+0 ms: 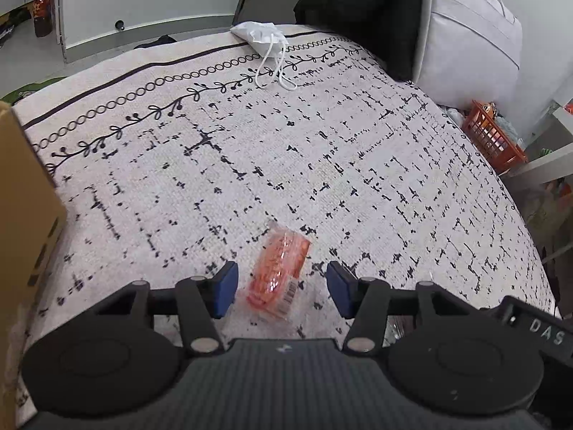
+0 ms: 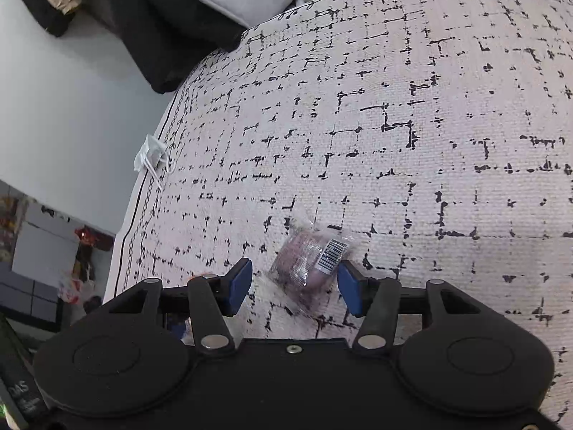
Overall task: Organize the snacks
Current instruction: 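Grasp the orange-red snack with the left tool while the right tool grasps the purple candy, then carry both snacks into the cardboard box and open both tools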
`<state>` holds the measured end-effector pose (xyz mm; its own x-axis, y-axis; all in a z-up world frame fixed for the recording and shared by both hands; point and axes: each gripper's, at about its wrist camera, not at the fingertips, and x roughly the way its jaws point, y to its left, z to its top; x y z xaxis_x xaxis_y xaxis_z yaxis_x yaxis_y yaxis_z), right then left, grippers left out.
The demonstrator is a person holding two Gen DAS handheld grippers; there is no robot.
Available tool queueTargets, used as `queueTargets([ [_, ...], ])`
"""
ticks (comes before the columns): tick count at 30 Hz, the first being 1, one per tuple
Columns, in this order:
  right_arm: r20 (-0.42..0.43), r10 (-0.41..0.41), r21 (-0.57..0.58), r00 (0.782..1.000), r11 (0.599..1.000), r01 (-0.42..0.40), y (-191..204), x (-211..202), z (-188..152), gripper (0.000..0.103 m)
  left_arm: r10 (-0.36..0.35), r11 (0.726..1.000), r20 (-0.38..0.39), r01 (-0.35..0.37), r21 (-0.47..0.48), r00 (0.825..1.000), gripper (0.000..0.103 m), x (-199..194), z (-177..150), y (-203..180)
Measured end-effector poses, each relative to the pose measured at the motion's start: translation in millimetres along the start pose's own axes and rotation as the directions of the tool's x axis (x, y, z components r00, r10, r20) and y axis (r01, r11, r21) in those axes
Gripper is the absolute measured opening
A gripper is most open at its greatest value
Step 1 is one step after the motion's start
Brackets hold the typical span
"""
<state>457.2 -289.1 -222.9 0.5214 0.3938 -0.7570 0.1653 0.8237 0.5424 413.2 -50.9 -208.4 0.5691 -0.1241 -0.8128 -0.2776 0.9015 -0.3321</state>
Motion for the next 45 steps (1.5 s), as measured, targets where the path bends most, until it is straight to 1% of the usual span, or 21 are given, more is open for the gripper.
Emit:
queueTargets([
  [1,0.002,-0.001,0.004,1.0,1.0,0.001,-0.4,1.3,0.2,0.053,0.005,1.0,0.0,-0.005,0.001,1.0,0.048,2.6,0.7,-0.1],
  [2,0.003,-0.002,0.006,1.0,1.0,0.002,0.5,2.4,0.2,0.053,0.01,1.0,0.001,-0.01,-0.001,1.0,0.044,3.5,0.9,0.2],
  [3,0.004,-0.007,0.005,1.0,1.0,0.007,0.9,3.8,0.3,0.051,0.014,1.0,0.002,-0.014,-0.006,1.0,0.036,4.0,1.0,0.5],
  [4,0.004,-0.018,0.008,1.0,1.0,0.018,0.4,4.9,0.7,0.04,0.018,1.0,0.001,-0.018,-0.008,1.0,0.031,3.9,1.1,1.1],
  [5,-0.002,-0.02,0.017,1.0,1.0,0.02,-0.8,4.3,0.0,0.03,0.022,1.0,-0.003,-0.022,-0.011,1.0,0.027,3.4,0.8,1.7],
  [6,-0.002,-0.012,0.029,1.0,1.0,0.012,-1.6,6.0,0.8,0.03,0.022,1.0,-0.005,-0.022,-0.017,1.0,0.026,2.1,0.6,2.2],
  [11,0.008,-0.04,-0.042,0.999,0.998,0.04,9.2,-1.2,-4.9,0.027,0.013,0.998,-0.005,-0.013,-0.068,1.0,0.025,-11.8,-6.0,7.7],
  [13,0.014,-0.032,-0.05,0.999,0.998,0.033,12.4,-7.6,-6.3,0.027,0.004,0.997,-0.005,-0.004,-0.082,1.0,0.025,-20.9,-10.3,11.3],
  [16,0.035,-0.002,-0.062,0.999,0.998,0.004,18.3,-24.6,-7.1,0.027,-0.006,0.997,0.006,0.007,-0.072,1.0,0.025,-38.4,-15.9,14.0],
  [22,0.077,0.02,-0.095,0.997,0.995,-0.013,28.0,-57.6,-19.1,0.027,-0.023,0.998,0.041,0.025,-0.063,0.999,0.024,-78.3,-23.5,19.6],
  [25,0.086,0.022,-0.113,0.996,0.994,-0.012,29.2,-71.8,-28.8,0.027,-0.051,0.995,0.047,0.054,-0.082,0.998,0.024,-99.5,-24.9,25.3],
  [28,0.083,0.021,-0.126,0.996,0.992,-0.011,29.5,-84.6,-36.2,0.027,-0.048,0.996,0.079,0.054,-0.078,0.996,0.024,-122.8,-25.0,27.4],
  [32,0.082,0.027,-0.117,0.996,0.993,-0.018,35.3,-101.9,-41.9,0.026,-0.064,0.991,0.115,0.076,-0.106,0.991,0.024,-155.4,-25.5,34.1],
  [35,0.101,0.062,-0.149,0.993,0.988,-0.046,49.3,-122.2,-47.0,0.026,-0.07,0.99,0.146,0.086,-0.108,0.987,0.024,-179.3,-25.1,36.5],
  [40,0.122,0.093,-0.187,0.988,0.98,-0.069,68.9,-149.7,-53.3,0.026,-0.08,0.988,0.2,0.105,-0.115,0.976,0.024,-217.4,-21.7,42.5],
  [45,0.128,0.123,-0.201,0.984,0.975,-0.095,82.4,-166.6,-62.2,0.026,-0.069,0.989,0.246,0.099,-0.111,0.967,0.024,-249.4,-19.4,50.1],
])
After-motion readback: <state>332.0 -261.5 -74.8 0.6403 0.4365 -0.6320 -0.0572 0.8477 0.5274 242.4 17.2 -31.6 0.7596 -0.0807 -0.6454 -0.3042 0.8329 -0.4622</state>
